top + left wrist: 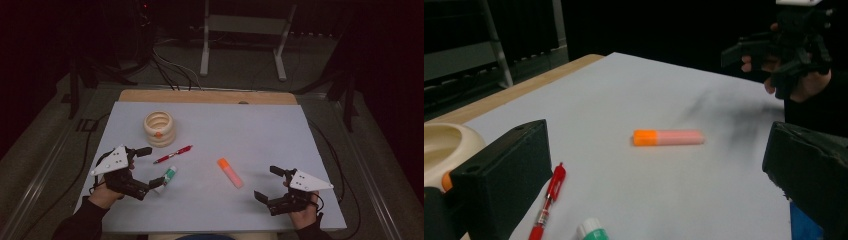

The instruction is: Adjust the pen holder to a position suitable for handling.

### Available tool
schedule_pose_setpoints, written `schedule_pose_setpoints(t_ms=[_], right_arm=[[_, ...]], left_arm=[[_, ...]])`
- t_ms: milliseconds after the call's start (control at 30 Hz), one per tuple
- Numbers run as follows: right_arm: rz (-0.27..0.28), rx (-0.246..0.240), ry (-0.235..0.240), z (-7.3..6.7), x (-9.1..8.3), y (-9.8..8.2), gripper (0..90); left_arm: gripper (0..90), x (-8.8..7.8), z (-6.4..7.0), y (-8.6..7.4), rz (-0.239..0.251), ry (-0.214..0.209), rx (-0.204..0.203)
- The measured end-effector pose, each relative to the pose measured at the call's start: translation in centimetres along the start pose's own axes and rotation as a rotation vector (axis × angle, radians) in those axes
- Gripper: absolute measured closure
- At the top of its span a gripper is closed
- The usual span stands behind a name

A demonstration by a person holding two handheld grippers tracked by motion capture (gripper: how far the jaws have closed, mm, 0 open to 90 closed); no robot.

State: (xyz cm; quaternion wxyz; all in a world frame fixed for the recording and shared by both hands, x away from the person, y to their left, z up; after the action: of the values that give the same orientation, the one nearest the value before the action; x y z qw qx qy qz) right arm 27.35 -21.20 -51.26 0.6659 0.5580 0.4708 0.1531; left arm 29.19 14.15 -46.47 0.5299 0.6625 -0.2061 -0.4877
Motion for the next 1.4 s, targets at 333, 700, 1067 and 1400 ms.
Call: schedule_pose_setpoints(t_ms=[333,700,1067,1400], right_arm=[[-0.003,0.000,0.002,0.0,0.1,0.0,0.0],[-0.007,-0.001,0.002,-0.1,0.2,-0.1,0.0],[-0.010,-0.001,0.007,-0.2,0.3,-0.1,0.0],[-0.013,0.001,0.011,-0.2,0.4,-0.1,0.0]], left_arm=[[0.0,-0.3,-2.2,2.3,0.007,0.047,-0.012],[0.1,-0.2,-5.1,3.5,0.006,0.139,-0.062],[0.1,1.0,-9.4,2.9,-0.009,0.291,-0.177],[0.2,2.2,-12.3,1.8,-0.058,0.423,-0.225]])
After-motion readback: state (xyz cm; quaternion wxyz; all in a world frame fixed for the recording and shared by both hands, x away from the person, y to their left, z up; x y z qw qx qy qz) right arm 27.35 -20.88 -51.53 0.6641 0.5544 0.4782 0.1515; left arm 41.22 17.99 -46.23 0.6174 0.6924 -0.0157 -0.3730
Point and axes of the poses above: each handheld gripper's, and its own axes: x roughly forward along the jaws, y roughly out of its top, z roughly to its right, the point moved 8 cm from there along x, roughly forward along the jaws, and after that the axes turned 9 degrees about -z, right-handed, at the moved point
